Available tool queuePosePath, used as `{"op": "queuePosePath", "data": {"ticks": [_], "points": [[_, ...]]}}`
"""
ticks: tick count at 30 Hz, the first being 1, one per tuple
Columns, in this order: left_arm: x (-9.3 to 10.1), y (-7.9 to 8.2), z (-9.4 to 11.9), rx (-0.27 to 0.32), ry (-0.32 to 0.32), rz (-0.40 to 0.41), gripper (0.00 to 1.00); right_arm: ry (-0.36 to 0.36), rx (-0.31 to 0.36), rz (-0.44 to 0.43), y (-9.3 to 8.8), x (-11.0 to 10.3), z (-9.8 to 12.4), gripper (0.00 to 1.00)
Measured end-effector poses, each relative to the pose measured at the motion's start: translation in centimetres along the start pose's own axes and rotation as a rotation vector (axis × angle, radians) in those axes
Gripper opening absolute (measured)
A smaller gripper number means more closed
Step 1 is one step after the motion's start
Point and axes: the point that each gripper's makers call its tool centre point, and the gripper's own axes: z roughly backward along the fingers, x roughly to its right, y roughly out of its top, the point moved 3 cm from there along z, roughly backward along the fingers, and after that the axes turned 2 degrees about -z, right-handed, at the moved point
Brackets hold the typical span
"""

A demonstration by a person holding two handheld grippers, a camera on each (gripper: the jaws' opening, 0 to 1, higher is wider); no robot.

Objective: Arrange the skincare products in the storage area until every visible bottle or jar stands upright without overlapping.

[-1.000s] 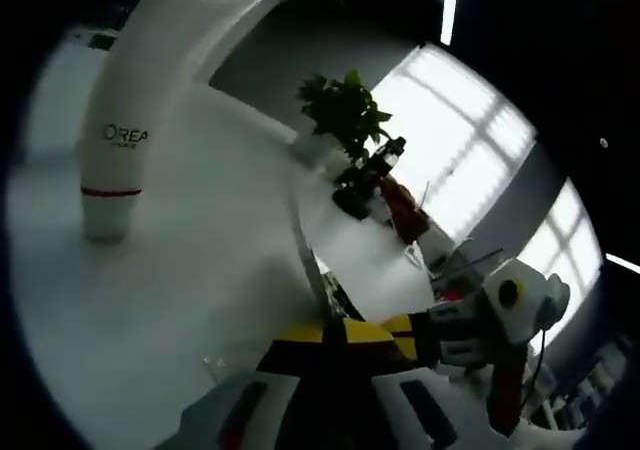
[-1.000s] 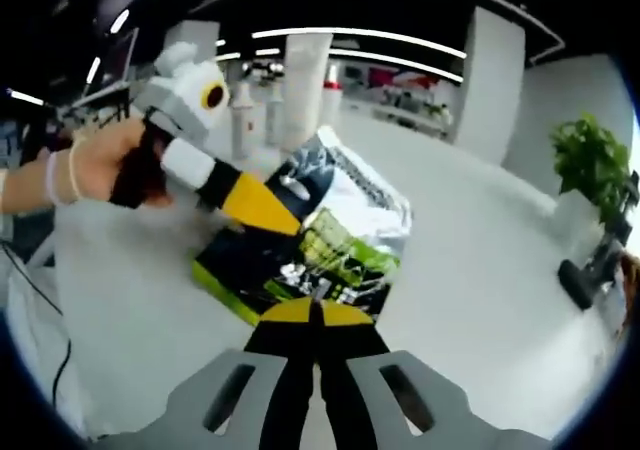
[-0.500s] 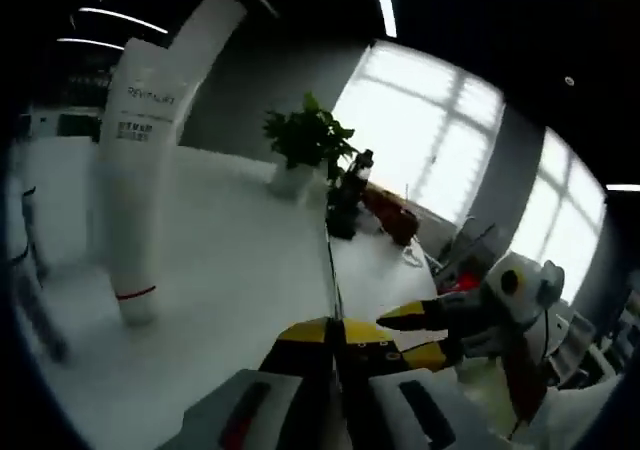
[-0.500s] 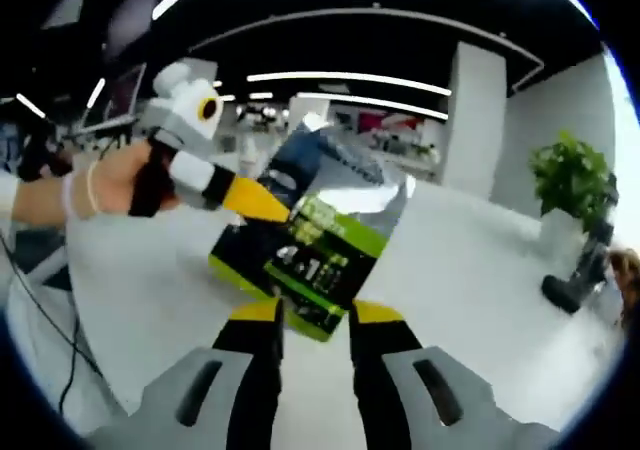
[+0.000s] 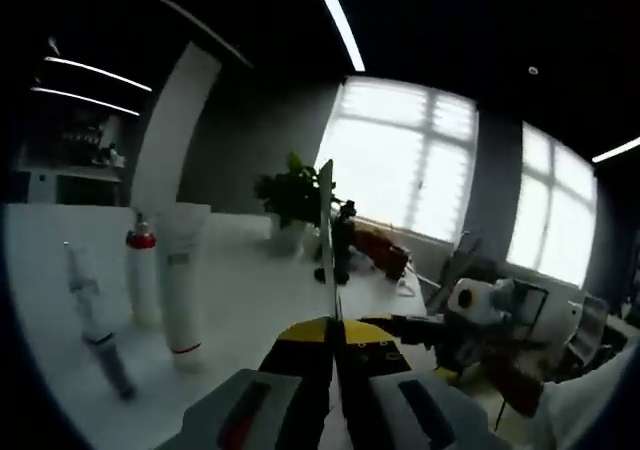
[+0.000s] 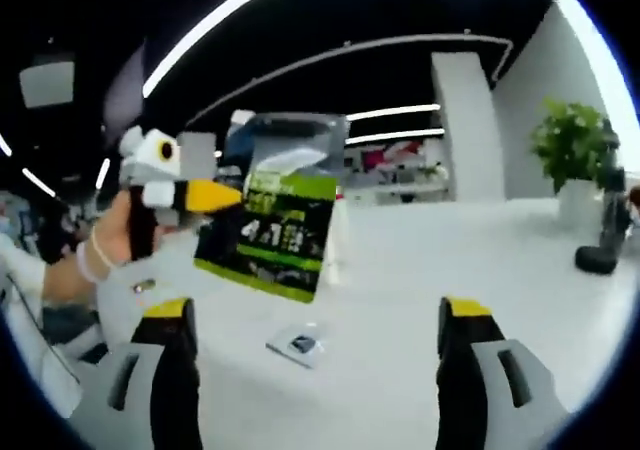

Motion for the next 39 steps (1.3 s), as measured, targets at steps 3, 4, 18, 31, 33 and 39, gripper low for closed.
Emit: {"op": "queuePosePath", "data": {"ticks": [3,4,18,31,33,39], "points": [[0.1,0.7,1.5,0.018,-0.019,0.003,0.00,0.002,0.020,0.029,0.7,-0.9,-0.3,1.00],[0.2,0.9,1.9,0.027,-0.038,0.008,0.00,0.001,0.018,0.037,0.9,-1.1,-0.4,1.00],[-1.9,2.8,8.4,0.112,-0.104,0.028,0.00,0.217,0.038,-0.003,2.8,-8.0,-2.3,0.96],[-4.8,3.6,14.3,0.182,-0.165,0.052,0.00,0.328,0.002,0.034,1.8,-12.7,-5.5,0.91],[-5.3,3.6,15.1,0.185,-0.166,0.050,0.00,0.347,0.007,0.037,1.9,-13.5,-6.1,0.91],[-6.4,3.0,17.4,0.185,-0.176,0.066,0.00,0.424,0.031,0.013,2.4,-16.1,-8.1,0.90]]}}
